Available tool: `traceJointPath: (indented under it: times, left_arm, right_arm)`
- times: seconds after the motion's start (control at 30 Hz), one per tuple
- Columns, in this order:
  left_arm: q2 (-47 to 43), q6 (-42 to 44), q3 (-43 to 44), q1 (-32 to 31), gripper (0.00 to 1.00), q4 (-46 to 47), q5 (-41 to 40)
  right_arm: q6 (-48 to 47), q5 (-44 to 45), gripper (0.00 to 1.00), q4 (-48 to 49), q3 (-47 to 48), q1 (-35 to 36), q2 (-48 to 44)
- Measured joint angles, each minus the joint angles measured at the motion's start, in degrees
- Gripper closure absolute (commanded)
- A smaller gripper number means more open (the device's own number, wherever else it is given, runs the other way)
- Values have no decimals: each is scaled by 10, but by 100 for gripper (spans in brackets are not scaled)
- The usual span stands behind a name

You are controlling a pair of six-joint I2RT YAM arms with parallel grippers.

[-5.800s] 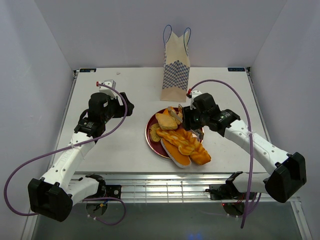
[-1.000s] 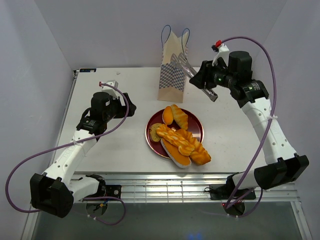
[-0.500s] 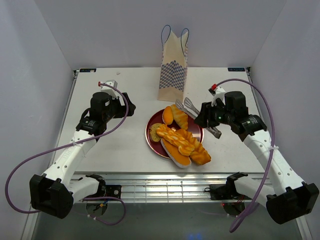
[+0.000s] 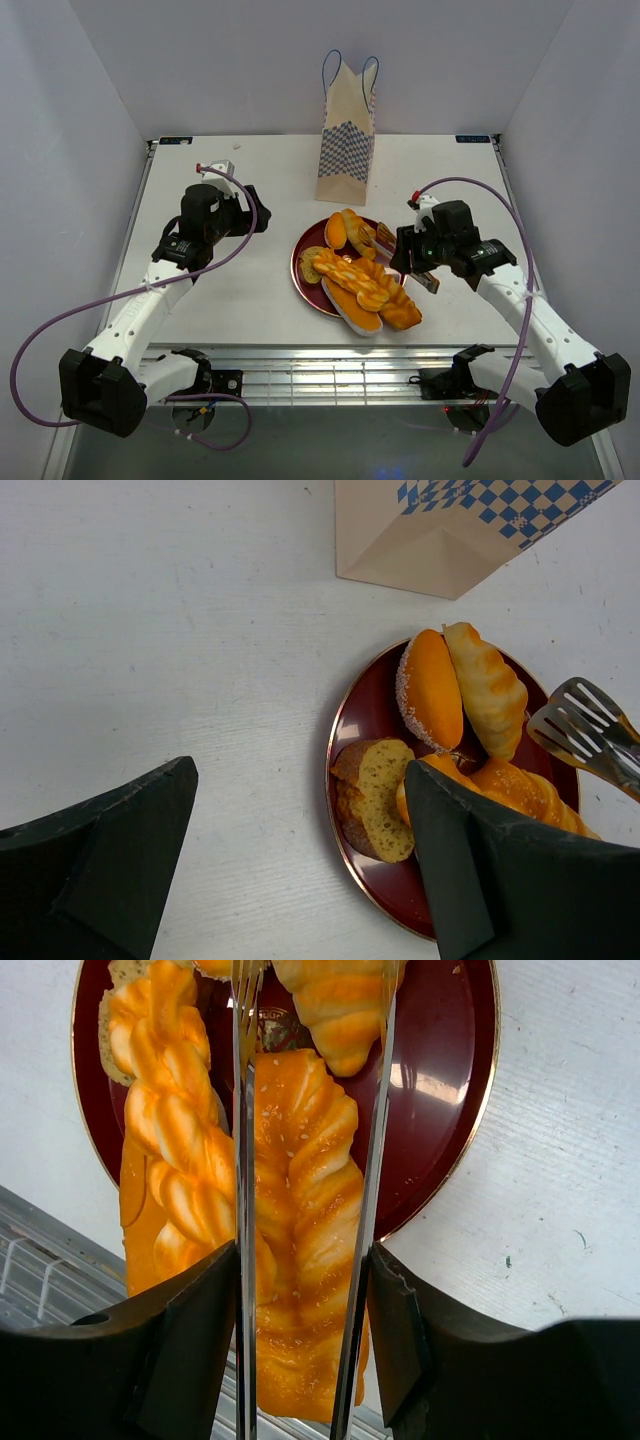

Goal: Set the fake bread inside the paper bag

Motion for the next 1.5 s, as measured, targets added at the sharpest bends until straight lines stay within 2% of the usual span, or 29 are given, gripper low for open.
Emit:
traceJointPath:
  times: [0.07,0.23,0.63,1.17,1.23,1.3,1.5]
  left_arm:
    - [0,-1,0,0,11,0,0]
    - [0,0,0,0,5,0,0]
    - [0,0,0,0,5,0,0]
    - [0,0,0,0,5,0,0]
    - [0,0,0,0,5,0,0]
    - [0,0,0,0,5,0,0]
    - [0,0,0,0,5,0,0]
  right_arm:
    - [0,4,43,1,-3,3,2]
    - [0,10,41,12,-14,8,7]
    - [0,21,36,20,-35,15,18]
    - [-2,28,33,38,-48,19,54]
    - [-2,25,36,46,-48,19,66]
    - [-3,21,45,49,-48,19,78]
    - [-3,11,57,53,-47,19,86]
